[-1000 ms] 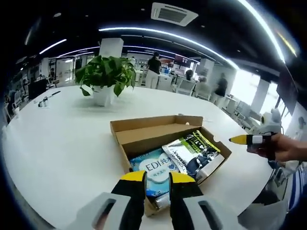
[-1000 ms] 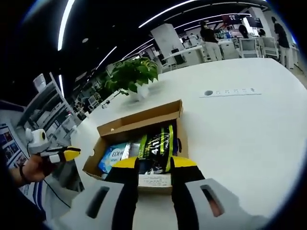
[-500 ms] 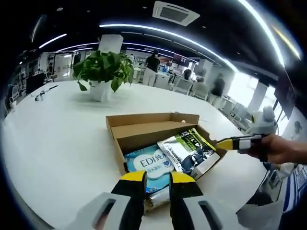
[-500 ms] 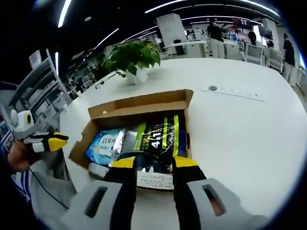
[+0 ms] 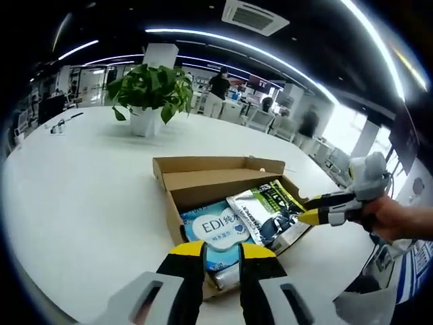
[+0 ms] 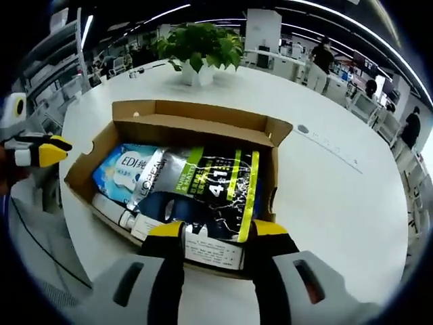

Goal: Operate the shoe box by opening the lid, removing the specified soft item, and placing it in the target area until the item is outside and the box remains undamaged.

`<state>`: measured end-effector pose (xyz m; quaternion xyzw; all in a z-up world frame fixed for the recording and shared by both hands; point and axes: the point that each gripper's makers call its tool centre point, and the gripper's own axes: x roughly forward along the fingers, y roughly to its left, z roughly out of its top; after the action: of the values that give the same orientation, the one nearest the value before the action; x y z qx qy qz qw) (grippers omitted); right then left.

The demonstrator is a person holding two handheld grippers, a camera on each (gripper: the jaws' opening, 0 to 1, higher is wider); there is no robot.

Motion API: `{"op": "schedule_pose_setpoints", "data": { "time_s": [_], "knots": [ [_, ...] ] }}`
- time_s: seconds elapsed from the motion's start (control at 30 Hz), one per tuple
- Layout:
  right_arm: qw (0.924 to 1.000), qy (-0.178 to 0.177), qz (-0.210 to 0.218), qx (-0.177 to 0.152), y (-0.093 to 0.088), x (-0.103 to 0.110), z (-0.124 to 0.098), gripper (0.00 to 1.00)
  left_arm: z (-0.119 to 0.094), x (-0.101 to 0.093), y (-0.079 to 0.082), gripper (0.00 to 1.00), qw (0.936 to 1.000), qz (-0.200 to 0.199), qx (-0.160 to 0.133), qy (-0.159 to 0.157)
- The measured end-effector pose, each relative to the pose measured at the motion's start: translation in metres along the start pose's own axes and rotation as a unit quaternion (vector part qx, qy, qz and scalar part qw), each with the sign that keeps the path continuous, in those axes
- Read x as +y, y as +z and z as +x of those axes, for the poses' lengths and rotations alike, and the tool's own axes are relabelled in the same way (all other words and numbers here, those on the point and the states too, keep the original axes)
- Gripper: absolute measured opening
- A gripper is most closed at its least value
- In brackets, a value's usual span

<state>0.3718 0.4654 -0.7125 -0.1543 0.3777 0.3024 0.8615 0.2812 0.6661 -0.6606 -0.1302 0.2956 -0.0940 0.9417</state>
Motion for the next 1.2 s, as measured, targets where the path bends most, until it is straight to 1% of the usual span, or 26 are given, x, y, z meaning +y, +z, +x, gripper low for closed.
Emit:
{"op": "schedule_pose_setpoints", "data": {
  "time_s": [0.1, 0.13, 0.17, 0.27, 0.37, 0.43, 0.47, 0.5, 0.57, 0.6, 0.67, 0.73, 0.8, 0.97, 1.07, 1.2],
  "knots": [
    [0.9998, -0.013, -0.013, 0.012, -0.001, -0.002, 0.002, 0.36, 0.000, 0.001, 0.001, 0.18, 1.0000, -0.002, -0.002, 0.002],
    [0.9989, -0.019, -0.034, 0.024, -0.004, -0.003, 0.003, 0.35, 0.000, 0.001, 0.001, 0.19, 1.0000, -0.002, -0.002, 0.003],
    [0.9987, -0.020, -0.039, 0.026, -0.004, -0.002, 0.004, 0.36, 0.000, 0.001, 0.001, 0.19, 1.0000, -0.001, -0.002, 0.003],
    [0.9992, -0.019, -0.025, 0.026, -0.002, -0.002, 0.007, 0.36, -0.002, 0.000, 0.000, 0.19, 1.0000, -0.004, -0.003, 0.003],
    [0.9994, -0.005, 0.012, 0.033, -0.003, 0.000, 0.011, 0.38, -0.003, -0.001, -0.001, 0.19, 1.0000, -0.006, -0.003, 0.003],
    [0.9993, 0.000, 0.012, 0.036, -0.003, 0.002, 0.013, 0.40, -0.004, -0.002, -0.001, 0.19, 1.0000, -0.005, -0.002, 0.004],
    [0.9991, 0.008, 0.021, 0.035, -0.003, 0.004, 0.013, 0.40, -0.005, -0.002, -0.001, 0.19, 1.0000, 0.000, -0.003, 0.007],
    [0.9990, 0.014, 0.025, 0.035, -0.004, 0.007, 0.013, 0.40, -0.005, -0.003, -0.001, 0.19, 1.0000, 0.001, -0.003, 0.006],
    [0.9987, 0.030, 0.029, 0.028, -0.002, 0.013, 0.011, 0.35, -0.004, -0.004, -0.001, 0.19, 1.0000, -0.001, -0.003, 0.004],
    [0.9986, 0.038, 0.030, 0.019, 0.001, 0.016, 0.011, 0.32, -0.004, -0.004, 0.000, 0.19, 1.0000, -0.001, -0.003, 0.003],
    [0.9976, 0.055, 0.041, 0.010, 0.004, 0.022, 0.010, 0.29, -0.002, -0.005, 0.000, 0.19, 1.0000, 0.000, -0.001, 0.002],
    [0.9978, 0.052, 0.040, 0.010, 0.004, 0.021, 0.010, 0.32, 0.000, -0.008, 0.001, 0.19, 1.0000, -0.001, 0.000, -0.001],
    [0.9987, 0.037, 0.032, 0.011, 0.003, 0.016, 0.009, 0.34, 0.002, -0.010, 0.002, 0.20, 1.0000, 0.000, 0.002, -0.005],
    [0.9985, 0.029, 0.047, 0.005, 0.004, 0.007, 0.005, 0.35, 0.013, -0.022, 0.002, 0.22, 0.9994, 0.002, 0.018, -0.029],
    [0.9986, 0.026, 0.046, 0.005, 0.002, 0.004, 0.003, 0.36, 0.025, -0.031, 0.001, 0.22, 0.9985, 0.007, 0.033, -0.043],
    [0.9981, 0.028, 0.054, 0.003, 0.000, 0.002, 0.001, 0.36, 0.042, -0.041, -0.002, 0.22, 0.9972, 0.003, 0.048, -0.057]
  ]
}}
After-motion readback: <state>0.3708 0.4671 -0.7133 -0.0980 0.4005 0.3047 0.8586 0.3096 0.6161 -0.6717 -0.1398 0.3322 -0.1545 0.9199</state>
